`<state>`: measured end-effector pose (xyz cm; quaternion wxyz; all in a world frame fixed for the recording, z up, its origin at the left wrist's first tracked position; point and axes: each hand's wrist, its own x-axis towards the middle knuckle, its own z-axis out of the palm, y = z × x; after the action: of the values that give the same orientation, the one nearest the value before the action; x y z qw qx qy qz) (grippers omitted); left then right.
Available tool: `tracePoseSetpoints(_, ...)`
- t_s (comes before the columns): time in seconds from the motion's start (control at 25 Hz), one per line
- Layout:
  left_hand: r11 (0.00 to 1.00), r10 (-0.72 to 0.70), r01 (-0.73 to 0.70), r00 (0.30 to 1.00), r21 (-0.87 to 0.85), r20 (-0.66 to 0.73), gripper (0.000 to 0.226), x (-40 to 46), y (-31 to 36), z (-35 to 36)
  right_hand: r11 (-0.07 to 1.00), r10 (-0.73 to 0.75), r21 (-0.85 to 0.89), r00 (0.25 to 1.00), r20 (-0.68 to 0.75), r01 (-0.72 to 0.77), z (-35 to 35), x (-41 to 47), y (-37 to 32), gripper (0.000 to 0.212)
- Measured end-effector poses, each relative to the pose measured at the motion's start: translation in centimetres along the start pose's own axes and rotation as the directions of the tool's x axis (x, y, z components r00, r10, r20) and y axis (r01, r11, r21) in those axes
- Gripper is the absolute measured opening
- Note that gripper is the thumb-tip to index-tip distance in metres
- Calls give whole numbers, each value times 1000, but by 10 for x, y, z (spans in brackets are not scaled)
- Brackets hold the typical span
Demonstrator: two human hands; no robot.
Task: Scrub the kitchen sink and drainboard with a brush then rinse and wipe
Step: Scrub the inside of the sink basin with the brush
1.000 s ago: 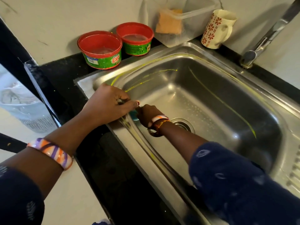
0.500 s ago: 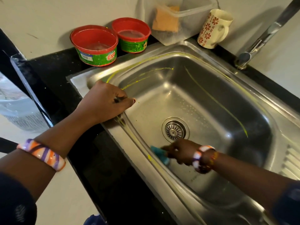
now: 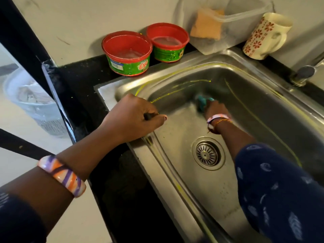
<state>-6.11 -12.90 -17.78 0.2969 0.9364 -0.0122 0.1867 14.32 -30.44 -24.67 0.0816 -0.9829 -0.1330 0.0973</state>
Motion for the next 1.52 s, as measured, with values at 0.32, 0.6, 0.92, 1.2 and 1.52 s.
tracePoseSetpoints(0.32, 1000, 15, -15, 999, -18, 30, 45, 0, -3, 0, 842, -514, 306, 834, 203, 444, 37, -102, -39, 37)
tracePoseSetpoints(0.6, 999, 23, -23, 1000, -29, 20, 44, 1, -9, 3, 975, 151, 164, 988, 15, -152, -2, 27, 20, 38)
tracePoseSetpoints(0.92, 998, 24, -22, 999, -63, 36, 45, 0, -15, 7, 839, -526, 281, 828, 195, 466, 37, -94, -32, 41)
tracePoseSetpoints(1.2, 1000, -5, 7, 998, -25, 65, 52, 1, -16, 6, 979, -86, -187, 996, -20, 81, 8, 18, 11, 34)
tracePoseSetpoints(1.52, 997, 52, -45, 990, -58, 129, 53, 0, -4, 0, 911, 339, -345, 886, 317, -226, -28, -76, 135, 28)
